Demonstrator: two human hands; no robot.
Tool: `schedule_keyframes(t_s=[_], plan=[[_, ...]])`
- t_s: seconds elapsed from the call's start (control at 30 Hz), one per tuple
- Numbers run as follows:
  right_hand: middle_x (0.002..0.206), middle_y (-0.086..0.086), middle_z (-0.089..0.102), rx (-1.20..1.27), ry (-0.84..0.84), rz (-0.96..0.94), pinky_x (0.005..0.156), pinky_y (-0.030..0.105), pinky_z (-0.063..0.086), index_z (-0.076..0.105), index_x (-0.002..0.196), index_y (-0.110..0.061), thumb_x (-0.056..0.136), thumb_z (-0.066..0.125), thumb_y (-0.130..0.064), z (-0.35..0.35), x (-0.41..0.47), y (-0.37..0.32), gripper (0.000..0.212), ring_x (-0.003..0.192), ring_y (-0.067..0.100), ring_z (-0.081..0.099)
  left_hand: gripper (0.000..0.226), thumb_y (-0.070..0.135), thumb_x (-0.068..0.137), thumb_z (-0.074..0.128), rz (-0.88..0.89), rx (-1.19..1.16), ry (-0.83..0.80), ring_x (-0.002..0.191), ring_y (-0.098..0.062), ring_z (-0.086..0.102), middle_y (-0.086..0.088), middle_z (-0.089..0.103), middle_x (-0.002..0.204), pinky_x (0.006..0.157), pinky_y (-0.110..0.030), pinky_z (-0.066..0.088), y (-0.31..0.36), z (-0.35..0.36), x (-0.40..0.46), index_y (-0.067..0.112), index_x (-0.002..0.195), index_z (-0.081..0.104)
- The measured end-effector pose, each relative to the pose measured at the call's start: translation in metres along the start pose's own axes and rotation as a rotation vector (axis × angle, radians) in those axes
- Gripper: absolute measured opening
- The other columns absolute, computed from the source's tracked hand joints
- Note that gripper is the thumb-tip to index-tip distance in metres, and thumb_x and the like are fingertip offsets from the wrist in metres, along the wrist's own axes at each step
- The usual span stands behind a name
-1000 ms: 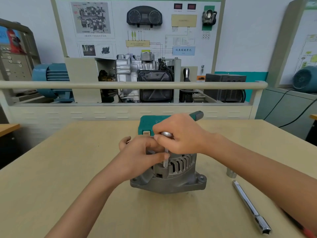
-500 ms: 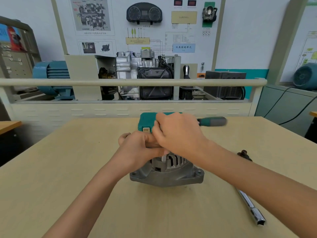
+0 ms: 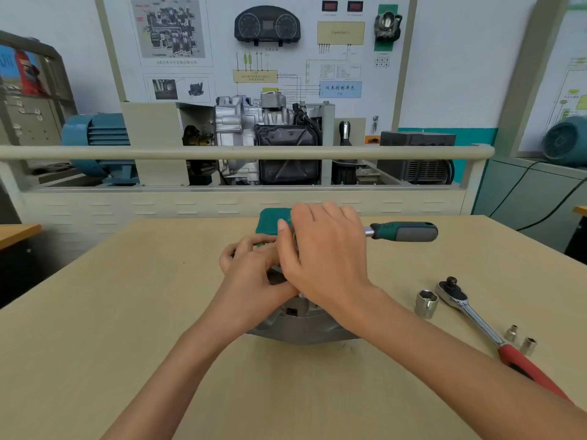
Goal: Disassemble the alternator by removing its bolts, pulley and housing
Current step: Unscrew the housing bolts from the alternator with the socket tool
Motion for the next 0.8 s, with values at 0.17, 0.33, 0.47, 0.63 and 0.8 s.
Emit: schedule_keyframes(t_s=[0.17, 0.33, 0.47, 0.63, 0.8], plan=[[0.054, 0.000, 0.051, 0.134, 0.149, -0.022, 0.060, 0.029, 0.023, 0.053, 0.061, -0.013, 0.087, 0.045, -0.027, 0.003, 0.001, 0.002, 0.031, 0.053, 0.018, 0.041, 0.010, 0.051, 0.068, 0.048, 0.105, -0.057, 0.108, 0.086, -0.002, 0.045, 0.032, 0.057, 0.073, 0.091, -0.019, 0.019, -0.002, 0.006, -0.008, 0.043, 0.062, 0.046], [0.048, -0.002, 0.045, 0.239, 0.262, -0.009, 0.059, 0.028, 0.016, 0.046, 0.055, -0.015, 0.086, 0.045, -0.025, 0.005, 0.002, 0.003, 0.033, 0.052, 0.011, 0.028, 0.008, 0.045, 0.074, 0.049, 0.153, 0.006, 0.213, 0.075, -0.002, 0.042, 0.028, 0.055, 0.071, 0.088, -0.019, 0.021, -0.002, 0.014, -0.011, 0.046, 0.069, 0.043], [0.043, -0.004, 0.039, 0.291, 0.331, 0.017, 0.058, 0.028, 0.019, 0.043, 0.050, -0.015, 0.084, 0.046, -0.022, 0.009, 0.002, 0.002, 0.035, 0.045, 0.013, 0.029, 0.003, 0.043, 0.075, 0.050, 0.176, 0.011, 0.258, 0.075, -0.001, 0.043, 0.028, 0.050, 0.062, 0.085, -0.019, 0.022, -0.005, 0.016, -0.011, 0.042, 0.074, 0.052], [0.037, -0.004, 0.034, 0.343, 0.386, 0.040, 0.053, 0.028, 0.021, 0.040, 0.043, -0.015, 0.080, 0.045, -0.020, 0.012, 0.004, 0.003, 0.037, 0.038, 0.014, 0.029, 0.015, 0.040, 0.076, 0.049, 0.199, 0.028, 0.272, 0.074, 0.000, 0.042, 0.030, 0.048, 0.062, 0.078, -0.025, 0.023, -0.004, 0.016, -0.010, 0.039, 0.090, 0.053], [0.034, -0.003, 0.033, 0.379, 0.426, 0.046, 0.052, 0.027, 0.020, 0.041, 0.040, -0.014, 0.077, 0.045, -0.019, 0.013, 0.006, 0.003, 0.038, 0.037, 0.012, 0.025, 0.011, 0.035, 0.076, 0.050, 0.210, 0.055, 0.288, 0.072, -0.003, 0.041, 0.025, 0.052, 0.064, 0.075, -0.026, 0.022, -0.003, 0.016, -0.009, 0.036, 0.080, 0.060]])
Point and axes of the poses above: each hand's wrist, its own x-axis towards the middle knuckle, its own z-axis out of the palm, y = z × x, the point moved 3 cm from there along x, towards the middle knuckle
